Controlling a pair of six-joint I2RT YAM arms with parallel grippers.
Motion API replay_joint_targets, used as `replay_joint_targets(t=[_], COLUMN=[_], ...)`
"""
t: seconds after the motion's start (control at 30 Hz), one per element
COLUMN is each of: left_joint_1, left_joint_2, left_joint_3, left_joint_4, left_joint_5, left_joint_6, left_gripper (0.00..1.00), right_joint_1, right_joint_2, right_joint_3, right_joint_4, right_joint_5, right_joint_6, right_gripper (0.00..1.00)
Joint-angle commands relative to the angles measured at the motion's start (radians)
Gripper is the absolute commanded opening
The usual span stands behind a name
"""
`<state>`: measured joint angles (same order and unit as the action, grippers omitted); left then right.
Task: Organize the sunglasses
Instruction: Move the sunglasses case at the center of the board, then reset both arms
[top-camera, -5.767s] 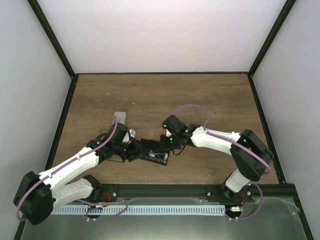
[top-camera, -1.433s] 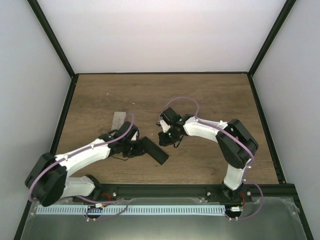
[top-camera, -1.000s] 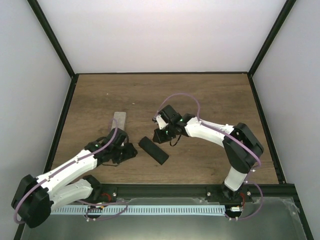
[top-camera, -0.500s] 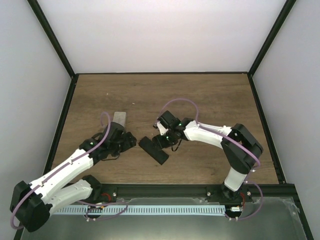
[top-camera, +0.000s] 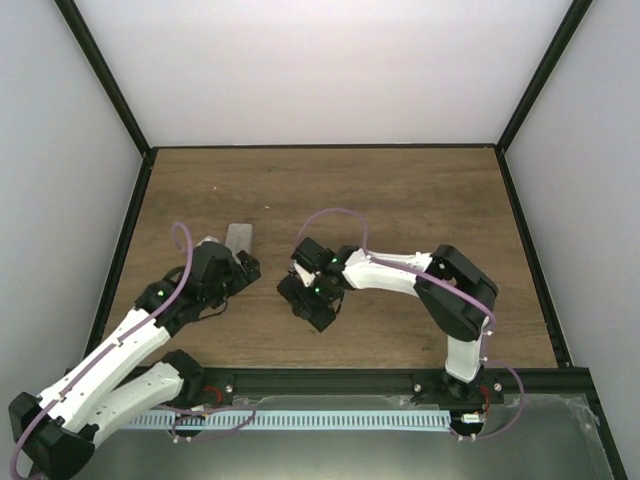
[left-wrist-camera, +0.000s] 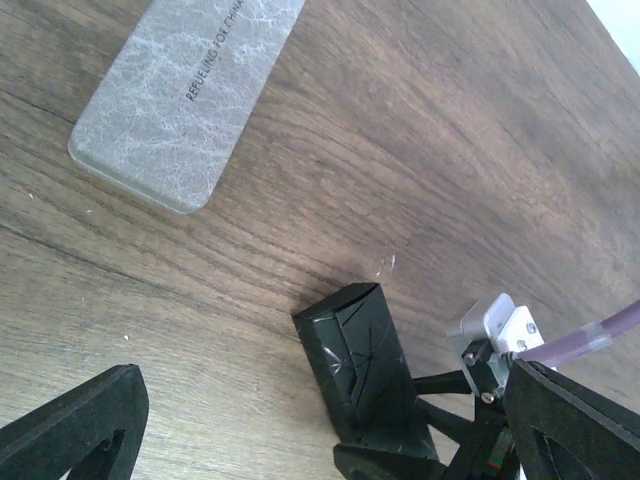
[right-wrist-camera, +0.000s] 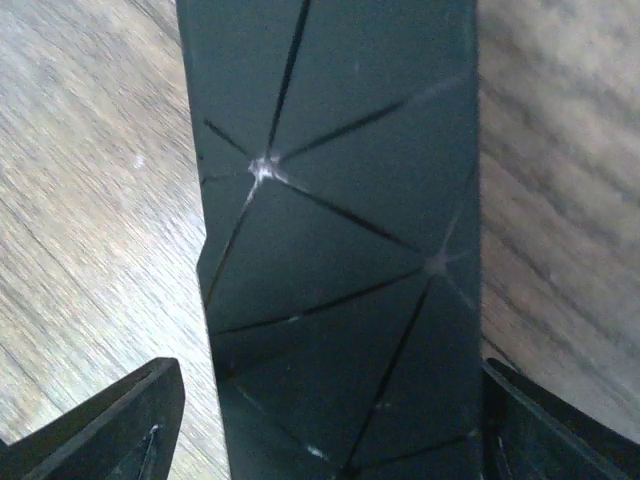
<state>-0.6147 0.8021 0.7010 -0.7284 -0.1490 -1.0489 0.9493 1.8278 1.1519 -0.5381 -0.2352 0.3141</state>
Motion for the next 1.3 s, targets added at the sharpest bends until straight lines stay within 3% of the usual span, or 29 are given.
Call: replay_joint_targets(t=[0.0,0.03,0.1,0.17,0.47,0.57,0.63,0.73,1.07,1.27], left_joint_1=[0.005,0.006,0.007,0.009,0.018,0.02,0.02,0.02,0.02,0.019], left_joint_2=[0.038,0.049,0.077,0.109,0.158,0.156,0.161,0.165,0.166,0.182], left_joint_3=[0.074,0.088,0.119,0.152,0.213,0.211,0.213,0.219,0.203,0.225], left_joint_4=[-0.034,-0.032,-0.033,-0.044,-0.079,-0.038,-0.023,-0.026,0.041,0.03], left_joint_5=[-0.034,-0.037,-0.037,-0.033,-0.027,0.016,0.027,0.003,0.006,0.0], left_joint_6=[0.019,0.027,0.047,0.071,0.119,0.167,0.178,0.173,0.173,0.177], left_gripper=[1.0,1.0,1.0,1.0,1.0,1.0,1.0,1.0,1.0,1.0], right_joint_1=[0.014,0.014,0.008,-0.007,-0.11,-0.132,-0.132,-0.132,-0.135,-0.148], right_joint_2=[0.083,0.106,0.15,0.203,0.509,0.532,0.476,0.332,0.007,-0.077], right_joint_3=[0.092,0.117,0.188,0.27,0.777,0.838,0.778,0.609,0.322,0.247], right_joint_4=[-0.057,-0.075,-0.119,-0.16,-0.304,-0.3,-0.237,-0.109,-0.012,-0.008], right_joint_5=[0.114,0.153,0.237,0.277,0.271,0.252,0.259,0.259,0.305,0.319], right_joint_6=[0.021,0.039,0.096,0.142,0.218,0.229,0.231,0.231,0.228,0.232], right_gripper=[0.74,0.69,0.4,0.32,0.42,0.68,0.86,0.95,0.99,0.99])
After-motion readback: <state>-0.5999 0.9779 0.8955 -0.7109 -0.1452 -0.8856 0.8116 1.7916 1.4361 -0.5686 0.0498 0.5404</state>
